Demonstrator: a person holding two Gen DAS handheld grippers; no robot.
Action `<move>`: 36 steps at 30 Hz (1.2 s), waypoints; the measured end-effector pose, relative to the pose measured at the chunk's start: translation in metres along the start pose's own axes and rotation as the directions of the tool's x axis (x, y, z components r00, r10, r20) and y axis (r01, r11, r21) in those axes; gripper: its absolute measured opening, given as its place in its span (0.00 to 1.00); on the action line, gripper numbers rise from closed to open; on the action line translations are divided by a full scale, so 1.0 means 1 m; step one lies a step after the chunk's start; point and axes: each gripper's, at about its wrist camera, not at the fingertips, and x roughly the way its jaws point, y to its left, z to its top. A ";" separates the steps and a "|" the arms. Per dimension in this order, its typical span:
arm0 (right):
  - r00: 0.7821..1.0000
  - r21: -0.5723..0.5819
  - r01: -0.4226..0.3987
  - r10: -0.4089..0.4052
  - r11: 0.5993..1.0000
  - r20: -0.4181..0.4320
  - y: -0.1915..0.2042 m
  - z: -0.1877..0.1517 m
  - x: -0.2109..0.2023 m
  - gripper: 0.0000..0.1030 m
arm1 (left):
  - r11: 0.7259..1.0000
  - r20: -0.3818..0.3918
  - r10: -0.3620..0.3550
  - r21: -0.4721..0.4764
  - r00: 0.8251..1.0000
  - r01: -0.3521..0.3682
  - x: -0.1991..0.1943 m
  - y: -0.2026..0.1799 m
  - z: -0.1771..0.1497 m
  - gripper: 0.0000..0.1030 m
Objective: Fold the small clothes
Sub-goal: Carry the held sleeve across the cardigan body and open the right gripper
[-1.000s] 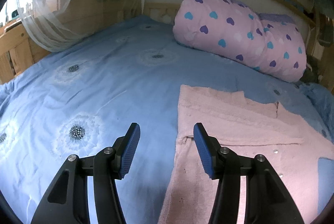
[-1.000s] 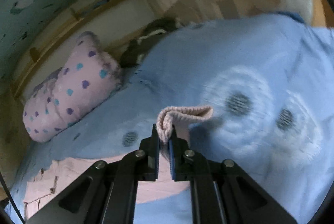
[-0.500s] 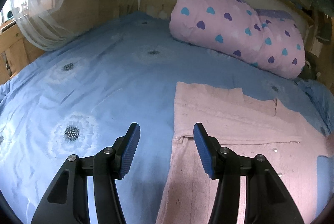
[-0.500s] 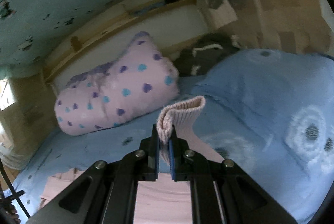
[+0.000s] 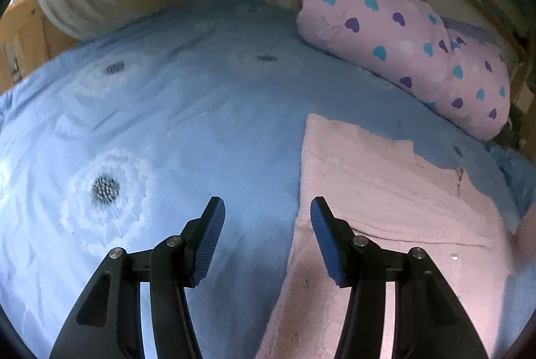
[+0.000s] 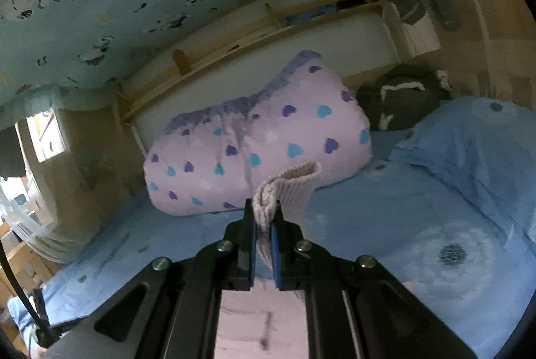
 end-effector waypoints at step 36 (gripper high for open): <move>0.955 -0.209 -0.188 0.129 0.960 -0.267 0.219 -0.181 0.156 0.07 | 0.994 -0.101 -0.081 0.058 0.992 0.087 -0.004 -0.009 0.024 0.46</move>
